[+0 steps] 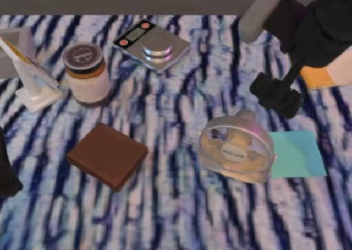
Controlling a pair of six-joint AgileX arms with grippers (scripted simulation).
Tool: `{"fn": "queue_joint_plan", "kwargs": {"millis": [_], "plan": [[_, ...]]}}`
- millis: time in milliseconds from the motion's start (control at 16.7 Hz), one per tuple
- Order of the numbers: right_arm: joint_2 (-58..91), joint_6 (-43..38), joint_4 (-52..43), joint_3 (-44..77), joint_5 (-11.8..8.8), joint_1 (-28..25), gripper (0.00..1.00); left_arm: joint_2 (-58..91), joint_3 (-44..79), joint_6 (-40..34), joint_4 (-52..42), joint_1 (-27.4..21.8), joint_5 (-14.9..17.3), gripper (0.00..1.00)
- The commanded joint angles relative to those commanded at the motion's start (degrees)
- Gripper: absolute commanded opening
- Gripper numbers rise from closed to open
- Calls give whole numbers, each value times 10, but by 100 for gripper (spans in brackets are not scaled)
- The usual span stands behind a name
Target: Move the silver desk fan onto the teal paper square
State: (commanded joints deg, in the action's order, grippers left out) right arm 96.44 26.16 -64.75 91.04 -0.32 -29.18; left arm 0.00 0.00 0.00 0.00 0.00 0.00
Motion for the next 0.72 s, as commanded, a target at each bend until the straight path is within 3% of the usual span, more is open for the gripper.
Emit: {"fn": "queue_joint_plan", "kwargs": {"millis": [360, 720], "plan": [[193, 55, -146, 161, 4, -59, 100, 0, 0, 0, 0, 0, 0, 100], [215, 62, -164, 180, 5, -66, 100, 0, 0, 0, 0, 0, 0, 100]]}}
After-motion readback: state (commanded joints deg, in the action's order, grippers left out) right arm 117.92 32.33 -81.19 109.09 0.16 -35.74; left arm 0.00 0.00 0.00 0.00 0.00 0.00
